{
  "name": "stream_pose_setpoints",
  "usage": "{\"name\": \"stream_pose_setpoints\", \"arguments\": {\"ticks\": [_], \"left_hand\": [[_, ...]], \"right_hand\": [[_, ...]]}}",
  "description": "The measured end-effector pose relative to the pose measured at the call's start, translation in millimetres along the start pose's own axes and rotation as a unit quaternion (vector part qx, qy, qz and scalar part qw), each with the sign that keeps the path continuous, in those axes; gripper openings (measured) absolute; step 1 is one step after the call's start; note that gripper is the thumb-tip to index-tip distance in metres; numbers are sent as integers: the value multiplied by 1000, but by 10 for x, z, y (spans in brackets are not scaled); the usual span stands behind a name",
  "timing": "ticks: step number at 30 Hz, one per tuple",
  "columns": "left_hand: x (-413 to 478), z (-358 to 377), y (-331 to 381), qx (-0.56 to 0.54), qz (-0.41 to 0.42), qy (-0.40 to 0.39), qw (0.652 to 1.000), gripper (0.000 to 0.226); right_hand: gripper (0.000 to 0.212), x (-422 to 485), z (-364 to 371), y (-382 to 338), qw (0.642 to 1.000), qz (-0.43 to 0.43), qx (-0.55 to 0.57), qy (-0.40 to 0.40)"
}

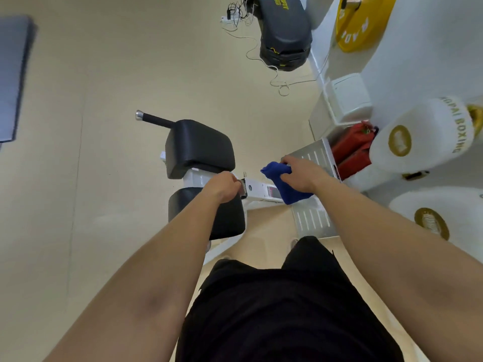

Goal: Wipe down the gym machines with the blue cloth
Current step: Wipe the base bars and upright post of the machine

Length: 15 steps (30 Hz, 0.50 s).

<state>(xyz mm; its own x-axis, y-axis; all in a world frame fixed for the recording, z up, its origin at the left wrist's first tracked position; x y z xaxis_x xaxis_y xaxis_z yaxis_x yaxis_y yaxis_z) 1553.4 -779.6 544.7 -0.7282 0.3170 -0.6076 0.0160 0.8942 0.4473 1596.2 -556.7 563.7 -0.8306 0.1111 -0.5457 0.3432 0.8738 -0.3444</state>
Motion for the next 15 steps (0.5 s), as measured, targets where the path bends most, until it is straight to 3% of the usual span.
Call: {"name": "stream_pose_setpoints", "arguments": {"ticks": [9,15], "left_hand": [[216,716,1096,-69,-95,45,992,29],[28,1446,1604,-96,-107,27,989,30]], "right_hand": [[22,30,-551,1307,997,-83,-9,-5],[29,2,-395,1669,987,-125,-67,-71]]}}
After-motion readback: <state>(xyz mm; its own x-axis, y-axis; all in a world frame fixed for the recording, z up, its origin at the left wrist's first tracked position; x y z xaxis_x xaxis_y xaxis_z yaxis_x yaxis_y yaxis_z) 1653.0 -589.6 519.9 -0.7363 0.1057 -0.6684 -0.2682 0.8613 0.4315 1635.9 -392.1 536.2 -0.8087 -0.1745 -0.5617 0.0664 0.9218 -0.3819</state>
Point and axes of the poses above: each hand's wrist, its own x-axis towards the middle knuckle, its own z-axis out of the palm, y = z × x, the point moved 2 cm from there along x, towards the middle knuckle
